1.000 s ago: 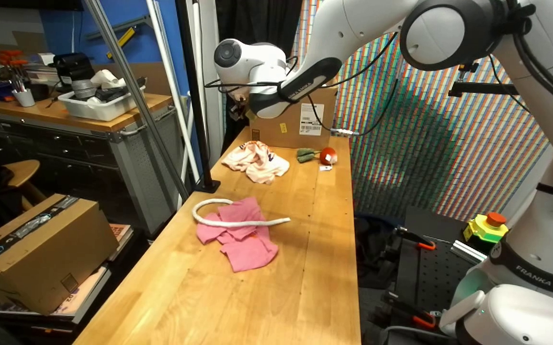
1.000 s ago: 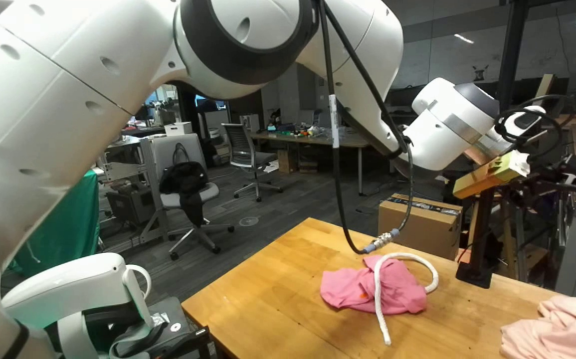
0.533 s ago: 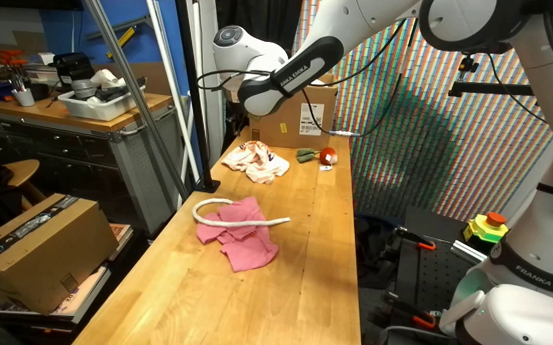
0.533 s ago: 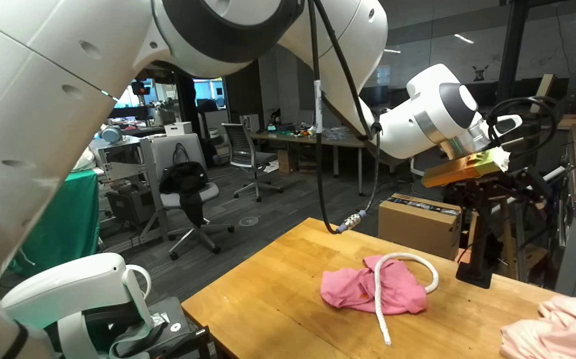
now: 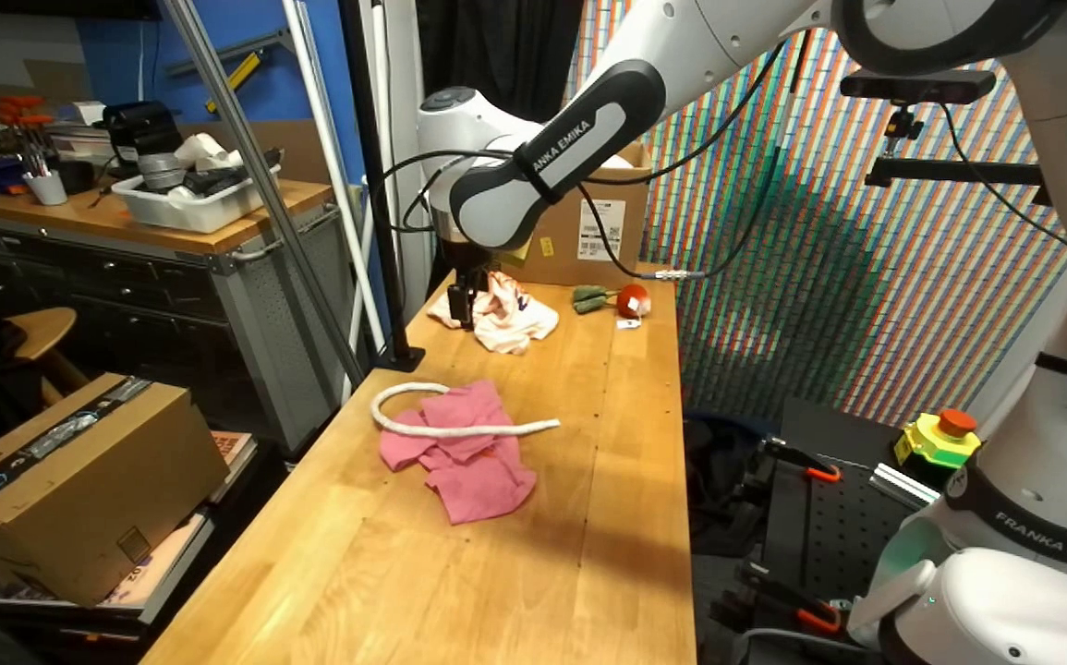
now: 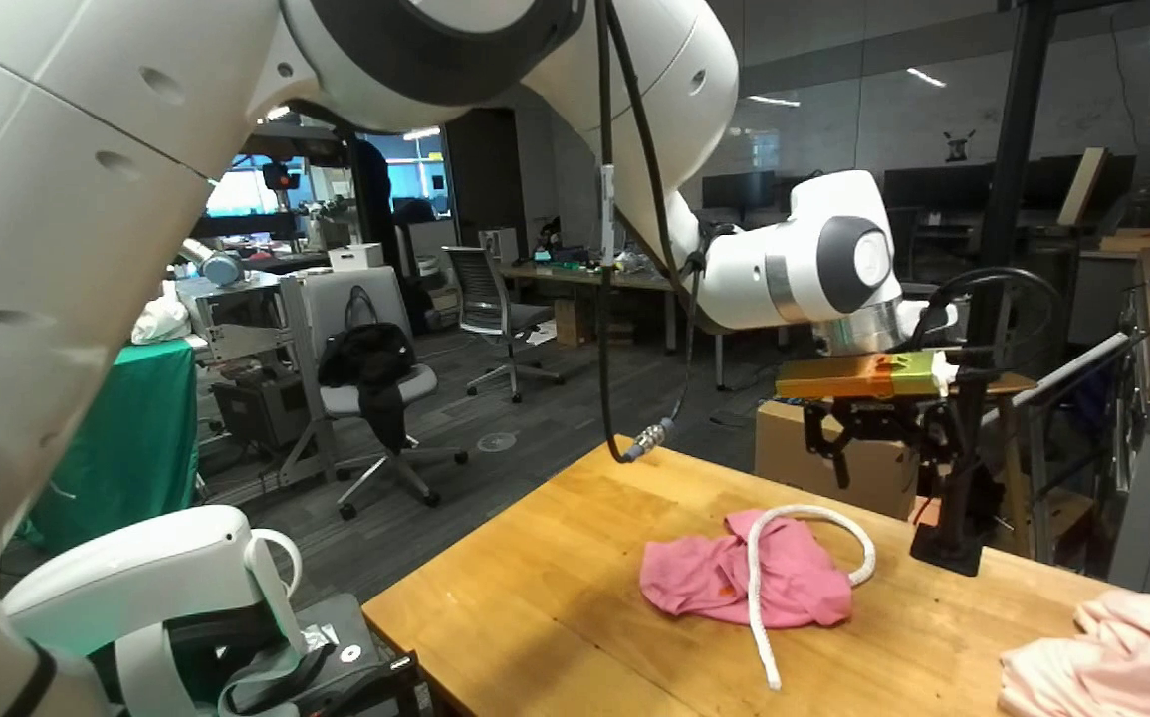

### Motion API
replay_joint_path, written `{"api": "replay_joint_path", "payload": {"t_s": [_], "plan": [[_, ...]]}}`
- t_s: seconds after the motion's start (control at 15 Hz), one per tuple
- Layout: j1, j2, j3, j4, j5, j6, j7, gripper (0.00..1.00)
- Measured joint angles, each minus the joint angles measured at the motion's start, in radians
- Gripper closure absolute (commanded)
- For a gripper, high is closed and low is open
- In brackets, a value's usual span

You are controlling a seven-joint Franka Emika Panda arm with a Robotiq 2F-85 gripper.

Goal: Move all the objects in the middle of the table to the right

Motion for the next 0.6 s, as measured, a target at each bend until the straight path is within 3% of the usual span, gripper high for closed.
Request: {"api": "replay_joint_path", "payload": {"t_s": [0.6], "plan": [[0.000, -0.023, 0.168, -0.122, 0.170, -0.088, -0.365, 0.00]]}}
